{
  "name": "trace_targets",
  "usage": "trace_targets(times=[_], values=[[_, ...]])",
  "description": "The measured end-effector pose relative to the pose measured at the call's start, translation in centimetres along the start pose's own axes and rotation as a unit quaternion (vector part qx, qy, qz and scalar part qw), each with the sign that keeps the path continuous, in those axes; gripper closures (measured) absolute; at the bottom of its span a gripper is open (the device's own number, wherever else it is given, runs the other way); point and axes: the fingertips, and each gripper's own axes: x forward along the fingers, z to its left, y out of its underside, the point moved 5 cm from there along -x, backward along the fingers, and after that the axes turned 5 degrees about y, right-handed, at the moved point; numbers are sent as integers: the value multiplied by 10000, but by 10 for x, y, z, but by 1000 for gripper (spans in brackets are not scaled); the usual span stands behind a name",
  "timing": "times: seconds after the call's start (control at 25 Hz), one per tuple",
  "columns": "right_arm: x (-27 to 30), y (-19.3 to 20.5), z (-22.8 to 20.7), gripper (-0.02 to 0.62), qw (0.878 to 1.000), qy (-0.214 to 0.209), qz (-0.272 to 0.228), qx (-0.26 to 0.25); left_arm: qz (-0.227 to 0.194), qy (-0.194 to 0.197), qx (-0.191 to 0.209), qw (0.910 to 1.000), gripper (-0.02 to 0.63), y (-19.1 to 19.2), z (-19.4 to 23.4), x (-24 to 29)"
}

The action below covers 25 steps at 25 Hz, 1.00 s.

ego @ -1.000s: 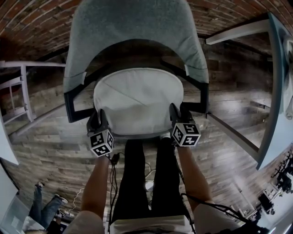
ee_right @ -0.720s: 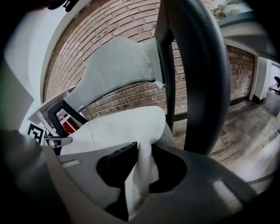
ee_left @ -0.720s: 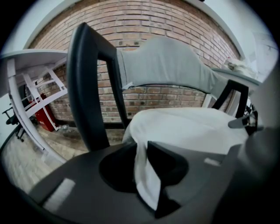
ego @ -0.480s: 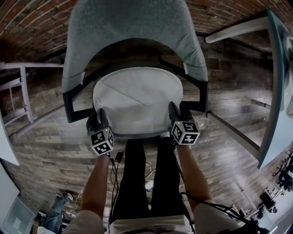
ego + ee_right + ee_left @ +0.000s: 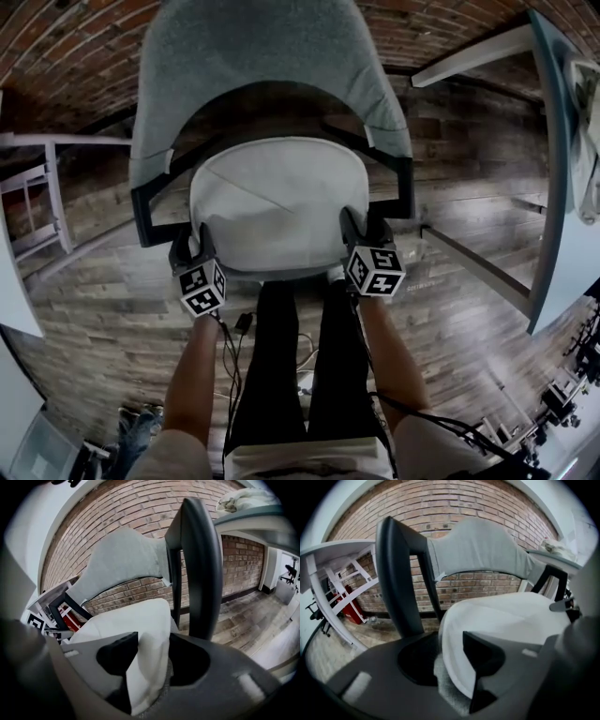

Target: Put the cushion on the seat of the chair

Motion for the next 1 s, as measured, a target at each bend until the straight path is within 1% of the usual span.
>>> trace_targets(times=[0.2, 0.32, 0.56, 0.68, 0.8, 0.88, 1.0], values=[[-20, -7, -3, 397, 9993, 220, 159, -243, -29, 57, 95, 9999, 476, -14, -7, -22], [-40, -15, -2, 397, 9994, 194, 149, -244, -88, 104, 93, 9999, 476, -27, -16, -43], [-91, -49, 21, 397, 9993, -195, 66, -310, -375, 285, 3, 9989, 476, -73, -42, -100], [-124, -79, 31, 399, 9983, -462, -82, -342, -501, 500, 38, 9975, 476, -102, -68, -134], [-159, -118, 43, 399, 9954, -783, -360, -417, -709, 648, 68, 9954, 476, -137, -91, -169], [-186, -146, 52, 399, 9922, -971, -579, -534, -850, 698, 167, 9938, 476, -160, -106, -195], [-232, -186, 62, 403, 9852, -1260, -901, -738, -1113, 763, 468, 9897, 476, -193, -132, -237]])
